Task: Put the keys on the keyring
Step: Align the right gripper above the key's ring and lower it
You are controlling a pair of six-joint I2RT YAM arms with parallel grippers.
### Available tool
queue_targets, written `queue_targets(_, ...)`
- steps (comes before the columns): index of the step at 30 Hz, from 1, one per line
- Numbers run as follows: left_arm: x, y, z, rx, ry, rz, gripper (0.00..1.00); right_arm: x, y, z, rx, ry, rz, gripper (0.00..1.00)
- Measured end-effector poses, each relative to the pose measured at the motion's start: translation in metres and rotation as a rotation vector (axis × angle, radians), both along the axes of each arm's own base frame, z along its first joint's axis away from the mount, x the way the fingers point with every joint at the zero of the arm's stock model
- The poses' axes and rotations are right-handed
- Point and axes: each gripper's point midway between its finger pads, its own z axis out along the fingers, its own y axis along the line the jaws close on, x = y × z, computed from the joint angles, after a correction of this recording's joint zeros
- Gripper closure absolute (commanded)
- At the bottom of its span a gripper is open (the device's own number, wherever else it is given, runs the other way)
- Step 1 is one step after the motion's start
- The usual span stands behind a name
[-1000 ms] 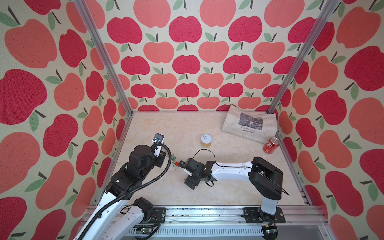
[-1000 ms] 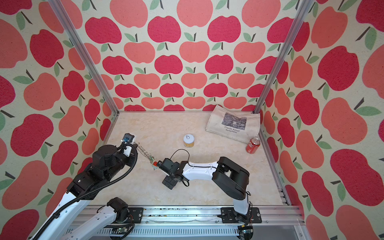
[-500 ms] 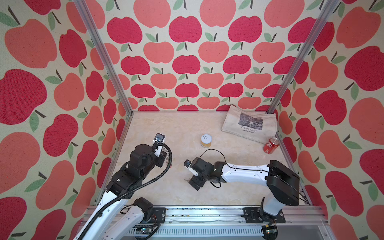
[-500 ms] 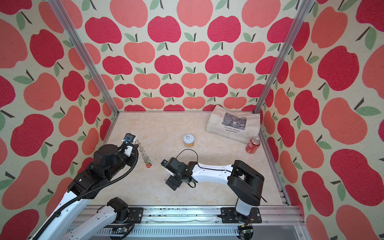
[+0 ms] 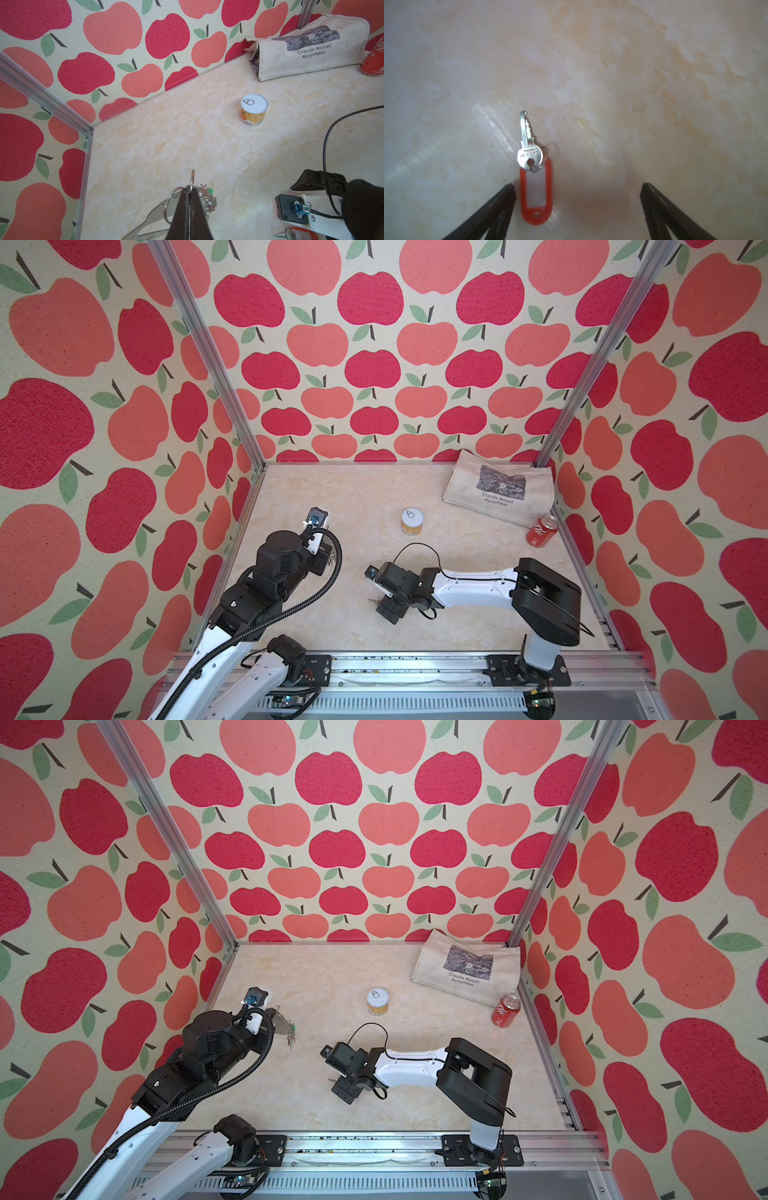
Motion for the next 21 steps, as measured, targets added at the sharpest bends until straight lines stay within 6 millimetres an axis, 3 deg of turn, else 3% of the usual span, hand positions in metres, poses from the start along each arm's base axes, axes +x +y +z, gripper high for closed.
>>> queue_targets(5,0.0,0.0,0.0,-0.001,0.0,-0.002,1.0,0.012,-0.006,0.002,-0.014,-0.03,-0.015,0.06)
queue_targets(11,-0.002,-0.002,0.001,-0.008,-0.002,-0.014,1.0,0.006,-0.006,0.011,0.046,0.086,0.029,0.15)
queue_targets(16,-0.003,-0.002,0.002,-0.013,-0.005,-0.02,1.0,-0.012,0.011,0.035,0.188,0.217,0.096,0.4)
queue_targets(21,-0.005,-0.002,0.003,-0.015,-0.007,-0.023,1.0,-0.017,0.02,0.041,0.26,0.302,0.106,0.54)
